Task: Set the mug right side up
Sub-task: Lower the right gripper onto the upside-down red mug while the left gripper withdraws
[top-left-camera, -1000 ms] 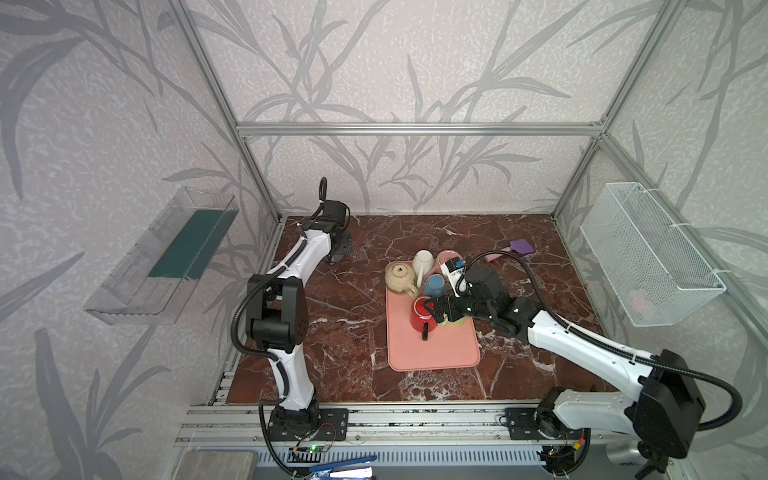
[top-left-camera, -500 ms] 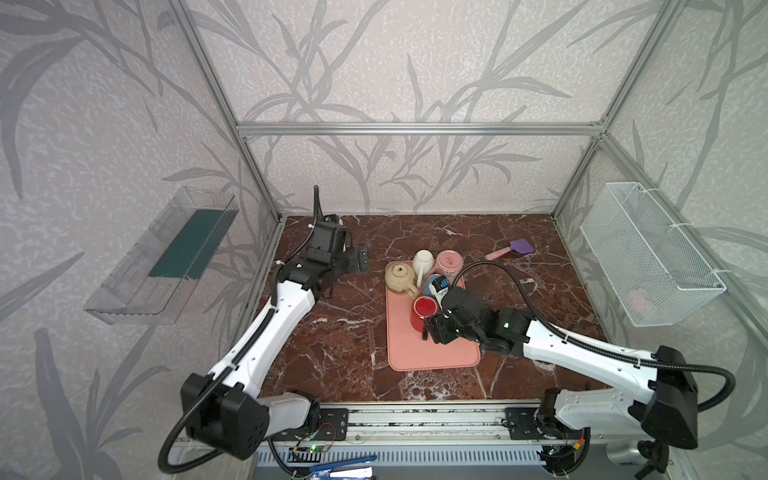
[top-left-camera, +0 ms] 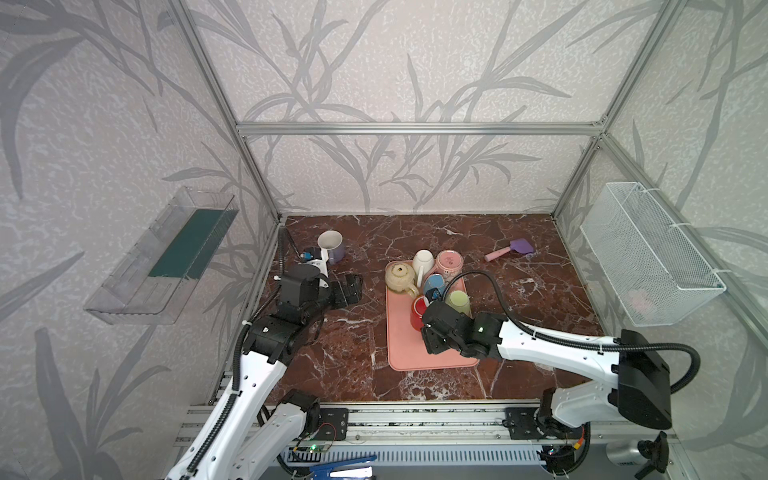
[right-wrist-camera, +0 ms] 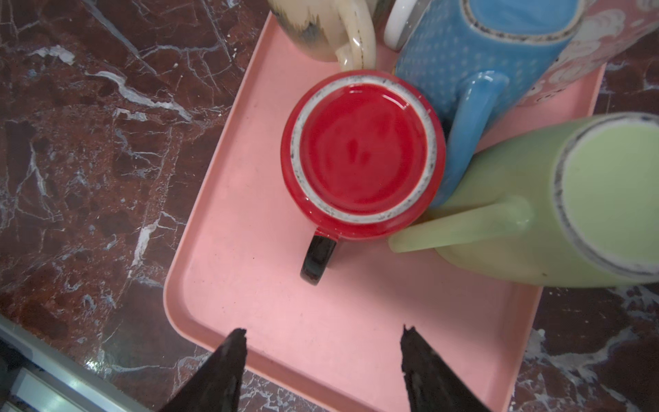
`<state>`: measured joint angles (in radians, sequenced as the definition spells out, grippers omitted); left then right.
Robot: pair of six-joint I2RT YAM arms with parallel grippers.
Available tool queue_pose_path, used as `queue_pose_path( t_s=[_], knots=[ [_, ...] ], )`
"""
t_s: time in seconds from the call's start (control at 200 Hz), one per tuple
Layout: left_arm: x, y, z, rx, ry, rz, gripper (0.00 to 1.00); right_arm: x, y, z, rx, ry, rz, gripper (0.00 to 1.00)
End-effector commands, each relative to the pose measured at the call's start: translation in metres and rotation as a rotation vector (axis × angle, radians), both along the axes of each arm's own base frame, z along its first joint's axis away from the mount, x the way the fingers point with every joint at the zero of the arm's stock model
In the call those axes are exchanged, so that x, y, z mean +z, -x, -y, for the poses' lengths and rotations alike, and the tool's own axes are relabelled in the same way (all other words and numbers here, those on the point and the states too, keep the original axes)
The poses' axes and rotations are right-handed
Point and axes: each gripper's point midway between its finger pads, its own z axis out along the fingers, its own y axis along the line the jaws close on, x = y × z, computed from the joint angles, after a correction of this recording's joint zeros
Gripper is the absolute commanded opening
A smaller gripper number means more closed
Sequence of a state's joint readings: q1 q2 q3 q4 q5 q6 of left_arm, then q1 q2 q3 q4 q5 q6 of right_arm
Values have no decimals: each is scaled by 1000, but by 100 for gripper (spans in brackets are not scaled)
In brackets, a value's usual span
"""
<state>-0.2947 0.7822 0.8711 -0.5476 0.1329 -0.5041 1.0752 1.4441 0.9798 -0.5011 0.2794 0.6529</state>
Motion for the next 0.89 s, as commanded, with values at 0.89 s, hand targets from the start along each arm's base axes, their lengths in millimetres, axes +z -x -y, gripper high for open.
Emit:
queue_pose_path(
  t_s=[0.89],
  knots=[
    [-5,50,7,-94,45,66,99,-38,-36,-16,-224,172,-4,41]
  ],
)
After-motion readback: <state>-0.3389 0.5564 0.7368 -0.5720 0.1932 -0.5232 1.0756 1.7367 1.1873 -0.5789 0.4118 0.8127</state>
